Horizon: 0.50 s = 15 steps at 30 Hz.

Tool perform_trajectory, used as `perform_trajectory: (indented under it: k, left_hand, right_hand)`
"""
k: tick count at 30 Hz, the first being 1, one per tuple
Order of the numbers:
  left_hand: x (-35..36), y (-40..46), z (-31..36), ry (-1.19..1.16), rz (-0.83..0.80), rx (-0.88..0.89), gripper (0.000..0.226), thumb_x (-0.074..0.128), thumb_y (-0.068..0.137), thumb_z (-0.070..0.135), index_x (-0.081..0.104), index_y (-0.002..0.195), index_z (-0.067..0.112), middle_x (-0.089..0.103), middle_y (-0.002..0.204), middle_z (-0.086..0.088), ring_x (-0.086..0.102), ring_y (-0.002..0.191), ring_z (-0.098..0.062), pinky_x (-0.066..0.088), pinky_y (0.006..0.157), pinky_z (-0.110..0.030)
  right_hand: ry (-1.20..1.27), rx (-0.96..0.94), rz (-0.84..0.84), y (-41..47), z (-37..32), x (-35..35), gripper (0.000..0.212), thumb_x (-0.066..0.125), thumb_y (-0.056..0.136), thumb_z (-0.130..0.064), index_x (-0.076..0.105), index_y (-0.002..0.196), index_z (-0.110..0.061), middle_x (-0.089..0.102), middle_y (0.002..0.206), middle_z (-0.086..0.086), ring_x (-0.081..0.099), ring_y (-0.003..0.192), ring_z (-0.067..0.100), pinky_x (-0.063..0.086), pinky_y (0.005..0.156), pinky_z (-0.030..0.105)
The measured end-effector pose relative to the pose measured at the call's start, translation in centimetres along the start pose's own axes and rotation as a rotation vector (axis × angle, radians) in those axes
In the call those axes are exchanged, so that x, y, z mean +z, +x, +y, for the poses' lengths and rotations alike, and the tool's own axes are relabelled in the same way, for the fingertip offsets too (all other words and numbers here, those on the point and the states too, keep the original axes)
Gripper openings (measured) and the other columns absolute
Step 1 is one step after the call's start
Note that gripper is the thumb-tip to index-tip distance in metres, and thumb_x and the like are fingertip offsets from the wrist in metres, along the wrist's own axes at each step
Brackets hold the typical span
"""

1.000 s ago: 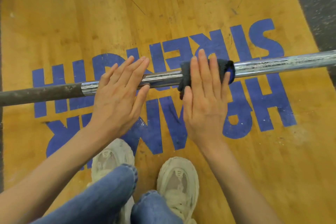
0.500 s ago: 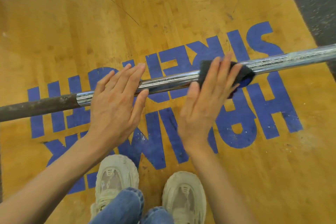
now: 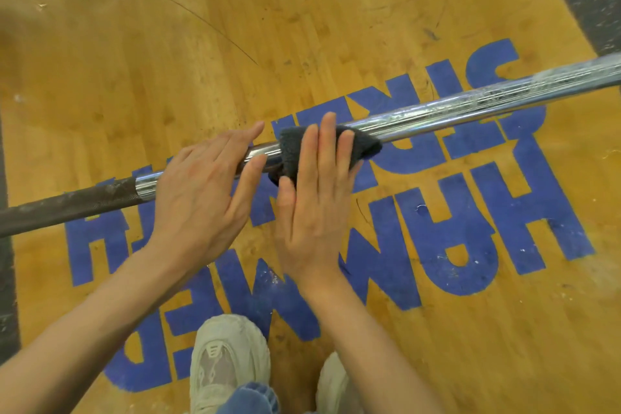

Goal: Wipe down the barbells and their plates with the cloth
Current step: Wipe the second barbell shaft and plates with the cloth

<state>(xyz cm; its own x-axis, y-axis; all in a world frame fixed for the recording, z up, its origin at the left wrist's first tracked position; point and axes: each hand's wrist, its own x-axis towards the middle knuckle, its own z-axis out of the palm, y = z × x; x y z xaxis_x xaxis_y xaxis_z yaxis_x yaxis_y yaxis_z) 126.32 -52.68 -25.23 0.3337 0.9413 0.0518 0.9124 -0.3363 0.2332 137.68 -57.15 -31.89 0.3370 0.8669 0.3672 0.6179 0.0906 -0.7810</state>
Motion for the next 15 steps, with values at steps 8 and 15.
perform_trajectory:
  k: [8,15]
  left_hand:
    - [0.1,1.8,0.0,-0.030,0.006,-0.062,0.054,0.026,0.106,0.044,0.056,0.141,0.015,0.068,0.128,-0.006,0.060,0.120,-0.028,0.037,0.097,-0.037]
    - [0.4,2.0,-0.2,-0.045,0.032,-0.081,0.053,0.028,0.106,0.042,0.055,0.141,0.012,0.067,0.126,-0.012,0.051,0.134,-0.030,0.034,0.106,-0.044]
  right_hand:
    - [0.097,0.087,0.047,1.9,-0.7,0.5,0.053,0.027,0.108,-0.021,0.018,0.153,0.006,0.017,0.162,0.022,-0.006,0.155,0.023,0.008,0.125,0.052]
    - [-0.112,0.091,0.103,5.6,1.9,-1.9,0.053,0.028,0.107,-0.026,0.032,0.152,0.003,0.028,0.161,0.022,0.008,0.155,0.027,-0.002,0.125,0.048]
